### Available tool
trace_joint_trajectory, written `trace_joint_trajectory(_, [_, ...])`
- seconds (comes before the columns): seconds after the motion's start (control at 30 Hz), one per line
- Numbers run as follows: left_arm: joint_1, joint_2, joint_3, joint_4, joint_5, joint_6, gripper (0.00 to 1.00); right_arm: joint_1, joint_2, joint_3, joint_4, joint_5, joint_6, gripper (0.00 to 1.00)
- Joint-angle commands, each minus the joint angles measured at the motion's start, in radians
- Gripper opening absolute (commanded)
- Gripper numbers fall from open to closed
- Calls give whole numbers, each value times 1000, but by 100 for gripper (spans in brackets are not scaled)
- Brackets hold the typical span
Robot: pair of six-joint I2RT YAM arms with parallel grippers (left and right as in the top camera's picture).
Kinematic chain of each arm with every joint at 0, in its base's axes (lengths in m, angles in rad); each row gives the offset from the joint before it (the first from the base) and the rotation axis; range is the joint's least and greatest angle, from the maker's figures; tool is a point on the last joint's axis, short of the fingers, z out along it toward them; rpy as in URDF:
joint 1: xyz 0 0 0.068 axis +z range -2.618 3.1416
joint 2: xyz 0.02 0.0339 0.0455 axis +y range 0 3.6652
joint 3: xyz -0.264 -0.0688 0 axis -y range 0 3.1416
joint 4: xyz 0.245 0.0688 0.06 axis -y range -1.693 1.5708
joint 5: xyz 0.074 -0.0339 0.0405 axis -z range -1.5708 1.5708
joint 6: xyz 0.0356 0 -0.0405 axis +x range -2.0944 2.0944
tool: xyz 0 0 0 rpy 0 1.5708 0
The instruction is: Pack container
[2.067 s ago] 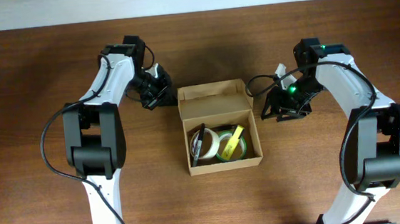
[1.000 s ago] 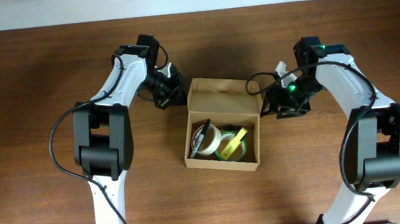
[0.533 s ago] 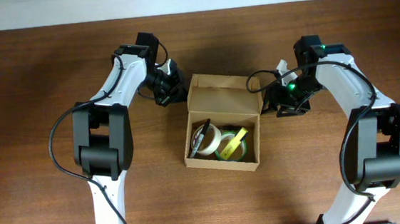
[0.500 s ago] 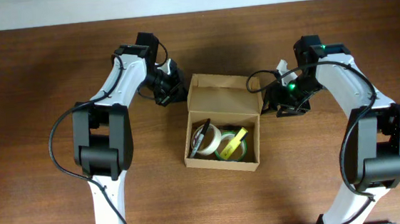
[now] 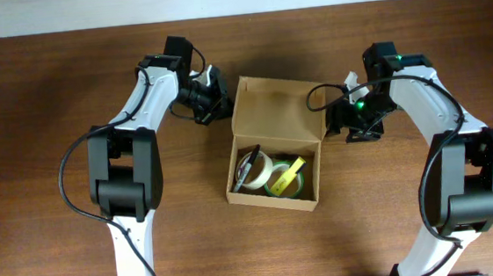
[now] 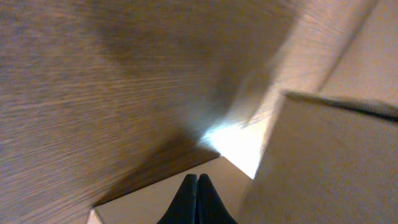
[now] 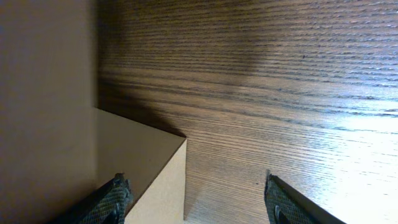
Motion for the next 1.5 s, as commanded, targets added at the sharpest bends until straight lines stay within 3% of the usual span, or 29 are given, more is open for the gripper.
trace_joint_trajectory(0.0, [-5, 8, -4, 21, 116, -8, 2, -3, -2, 20, 6, -11, 16, 72])
trace_joint_trajectory(0.43, [33, 8, -4, 19, 160, 8, 2, -218, -54, 140, -92, -121, 32, 75])
trace_joint_trajectory(0.7, [51, 8, -4, 19, 172, 48, 2, -256, -55, 205, -167, -120, -10, 76])
trace_joint_trajectory(1.13, [47, 8, -44, -47, -247, 164, 2, -129, -55, 132, -211, 20, -8, 69])
trace_joint_trajectory(1.47, [26, 8, -154, -68, -383, 272, 2, -106, -55, 45, -206, 68, 18, 68])
